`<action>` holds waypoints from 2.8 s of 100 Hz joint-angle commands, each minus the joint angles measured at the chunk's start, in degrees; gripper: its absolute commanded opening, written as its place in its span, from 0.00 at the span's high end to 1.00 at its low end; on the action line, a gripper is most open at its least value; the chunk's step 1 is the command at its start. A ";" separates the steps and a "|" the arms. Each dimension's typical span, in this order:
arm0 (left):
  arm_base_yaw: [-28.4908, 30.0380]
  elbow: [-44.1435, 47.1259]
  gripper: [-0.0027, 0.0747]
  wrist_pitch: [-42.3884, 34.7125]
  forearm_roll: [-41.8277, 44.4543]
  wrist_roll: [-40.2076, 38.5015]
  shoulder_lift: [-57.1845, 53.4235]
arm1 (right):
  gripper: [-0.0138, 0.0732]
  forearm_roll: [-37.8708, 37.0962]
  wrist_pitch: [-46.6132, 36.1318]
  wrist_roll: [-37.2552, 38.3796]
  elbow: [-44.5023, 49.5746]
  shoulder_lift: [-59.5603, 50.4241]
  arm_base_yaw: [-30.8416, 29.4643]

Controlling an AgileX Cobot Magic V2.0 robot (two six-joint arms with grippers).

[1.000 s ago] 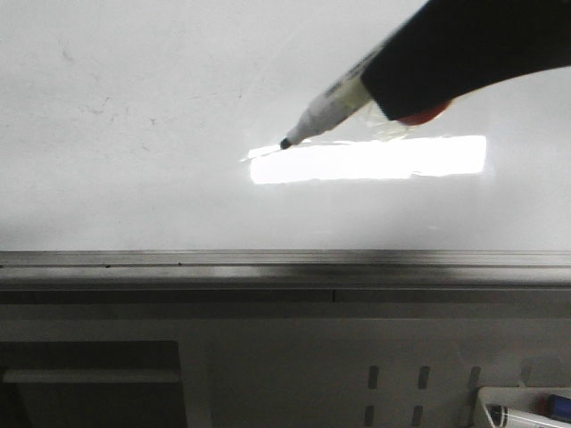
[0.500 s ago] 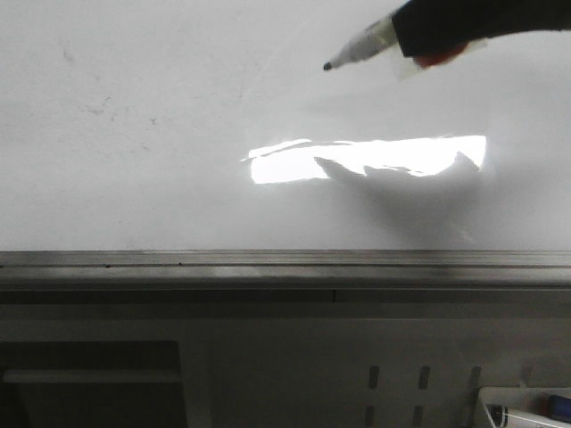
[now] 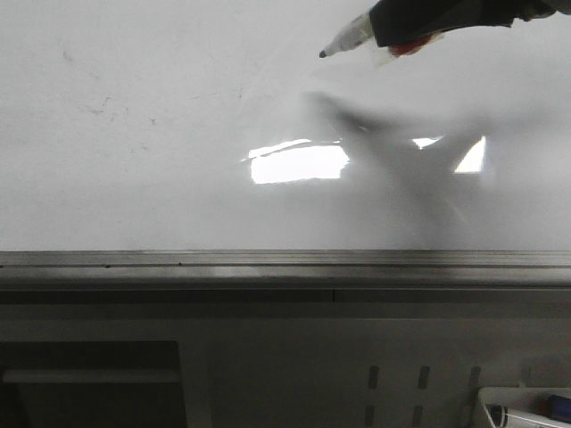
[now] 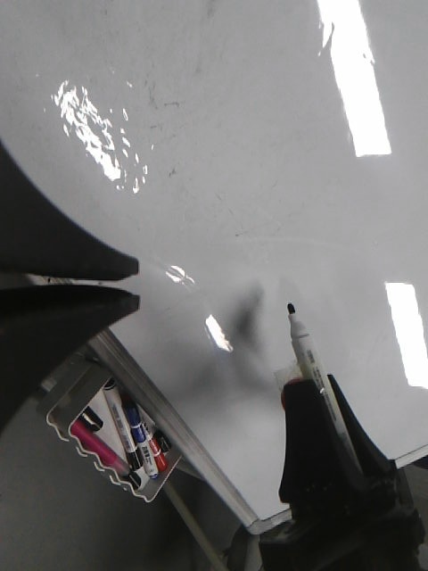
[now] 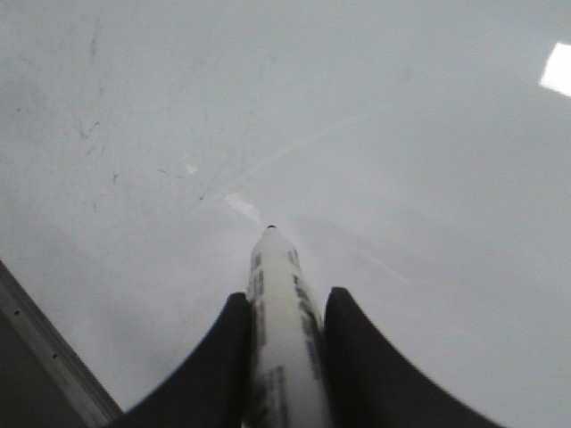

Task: Write number 4 on whiteboard

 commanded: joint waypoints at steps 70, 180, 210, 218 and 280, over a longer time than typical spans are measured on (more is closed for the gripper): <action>0.13 -1.51 0.99 0.06 -2.91 -0.18 0.00 | 0.90 0.42 -3.14 0.01 -2.15 4.71 -2.48; 0.13 -1.51 0.99 -0.28 -2.91 -0.08 0.00 | 0.90 0.63 5.62 0.01 -2.04 7.26 -6.09; 0.13 -1.51 0.99 -0.39 -3.19 -0.08 0.00 | 0.90 0.34 7.57 0.01 2.99 -0.62 -13.76; 0.13 -1.51 0.99 -0.62 -3.32 -0.08 0.00 | 0.90 0.34 7.79 0.01 4.49 -2.70 -15.44; 0.13 -1.51 0.99 -0.73 -5.37 -0.08 0.00 | 0.90 0.37 17.33 0.01 -3.11 -8.67 -10.61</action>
